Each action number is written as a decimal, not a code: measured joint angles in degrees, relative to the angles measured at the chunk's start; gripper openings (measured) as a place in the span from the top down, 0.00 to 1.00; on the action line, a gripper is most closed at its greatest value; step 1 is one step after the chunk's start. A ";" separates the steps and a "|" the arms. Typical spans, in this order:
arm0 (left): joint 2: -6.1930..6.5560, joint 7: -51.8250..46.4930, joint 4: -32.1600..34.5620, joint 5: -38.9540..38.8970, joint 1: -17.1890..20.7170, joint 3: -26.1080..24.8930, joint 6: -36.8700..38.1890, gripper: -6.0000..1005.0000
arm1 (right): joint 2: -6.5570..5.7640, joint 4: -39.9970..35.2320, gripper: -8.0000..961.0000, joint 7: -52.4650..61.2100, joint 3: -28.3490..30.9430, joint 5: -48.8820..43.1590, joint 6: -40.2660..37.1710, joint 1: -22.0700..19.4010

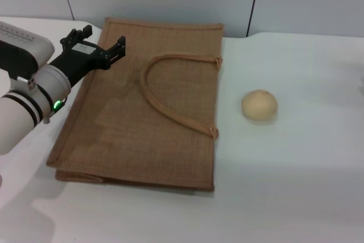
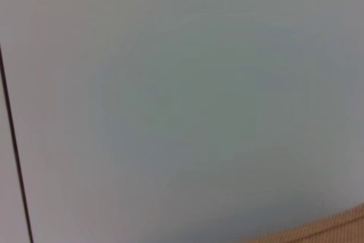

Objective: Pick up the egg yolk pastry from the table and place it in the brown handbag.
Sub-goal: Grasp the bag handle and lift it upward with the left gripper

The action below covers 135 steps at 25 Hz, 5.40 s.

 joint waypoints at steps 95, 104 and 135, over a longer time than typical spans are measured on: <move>1.07 -22.43 -1.53 15.46 -9.43 11.09 16.34 0.31 | -0.16 0.05 0.11 0.54 0.08 -0.03 6.22 2.81; 0.84 -22.44 -1.82 15.37 -10.79 11.14 19.43 0.32 | -0.16 0.14 0.11 0.54 0.08 -0.03 6.22 3.10; 0.57 -23.50 -1.49 14.92 -12.71 11.15 25.62 0.65 | -0.07 0.24 0.11 0.63 0.07 -0.03 6.22 3.83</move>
